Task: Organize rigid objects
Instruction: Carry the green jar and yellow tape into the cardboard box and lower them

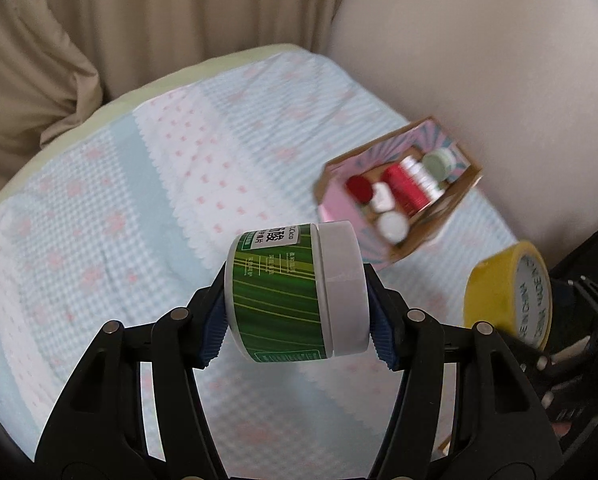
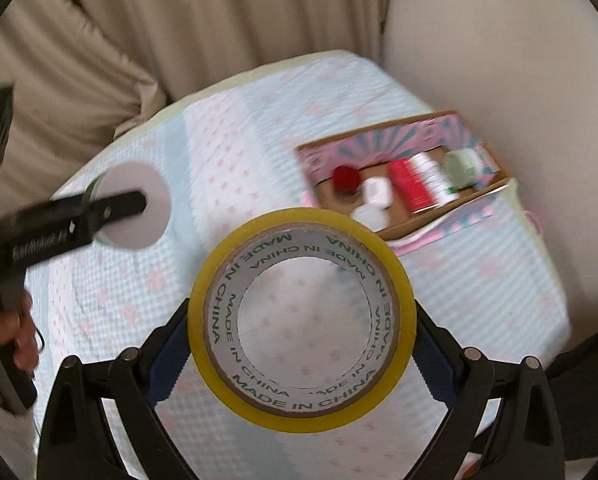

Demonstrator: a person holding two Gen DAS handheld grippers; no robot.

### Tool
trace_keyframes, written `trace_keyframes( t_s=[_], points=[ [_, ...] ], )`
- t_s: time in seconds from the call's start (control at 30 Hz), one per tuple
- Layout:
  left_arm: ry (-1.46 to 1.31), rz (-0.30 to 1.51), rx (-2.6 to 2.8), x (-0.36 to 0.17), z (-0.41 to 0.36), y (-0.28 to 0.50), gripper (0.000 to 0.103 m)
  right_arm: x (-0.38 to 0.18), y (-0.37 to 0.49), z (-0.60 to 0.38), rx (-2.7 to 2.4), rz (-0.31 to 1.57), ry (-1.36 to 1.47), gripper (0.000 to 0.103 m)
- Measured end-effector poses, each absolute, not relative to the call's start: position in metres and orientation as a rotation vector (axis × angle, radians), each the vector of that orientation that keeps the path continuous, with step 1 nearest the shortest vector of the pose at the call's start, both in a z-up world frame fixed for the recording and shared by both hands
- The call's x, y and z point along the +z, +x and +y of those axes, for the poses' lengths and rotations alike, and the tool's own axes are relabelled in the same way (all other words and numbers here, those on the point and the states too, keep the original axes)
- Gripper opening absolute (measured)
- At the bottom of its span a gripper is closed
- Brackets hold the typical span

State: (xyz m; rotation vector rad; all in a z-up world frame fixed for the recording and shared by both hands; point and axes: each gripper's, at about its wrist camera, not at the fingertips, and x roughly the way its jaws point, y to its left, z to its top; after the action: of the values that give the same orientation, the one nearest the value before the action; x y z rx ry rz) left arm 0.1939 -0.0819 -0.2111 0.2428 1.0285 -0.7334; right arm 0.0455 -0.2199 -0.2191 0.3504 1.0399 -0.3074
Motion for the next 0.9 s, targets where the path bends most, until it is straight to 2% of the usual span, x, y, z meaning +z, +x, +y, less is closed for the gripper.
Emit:
trace_keyframes(
  t_s=[0.17,0.37,0.63,0.9],
  points=[
    [0.231,1.012,-0.699,-0.194,-0.124,0.174,0.056,-0.194,0.03,-0.289,-0.331,0.999,0.368,0.096],
    [0.177,1.024,-0.626,-0.194,-0.182,0.164,0.056,-0.195,0.034,-0.365,-0.286,1.019,0.362,0.096],
    [0.123,1.082,-0.584,-0.227,-0.261,0.174,0.056,-0.22,0.07,-0.456,-0.238,1.074,0.36,0.096],
    [0.127,1.161,-0.55,-0.279,-0.32,0.201,0.056,-0.265,0.126,-0.504,-0.175,1.139,0.428,0.096]
  ],
)
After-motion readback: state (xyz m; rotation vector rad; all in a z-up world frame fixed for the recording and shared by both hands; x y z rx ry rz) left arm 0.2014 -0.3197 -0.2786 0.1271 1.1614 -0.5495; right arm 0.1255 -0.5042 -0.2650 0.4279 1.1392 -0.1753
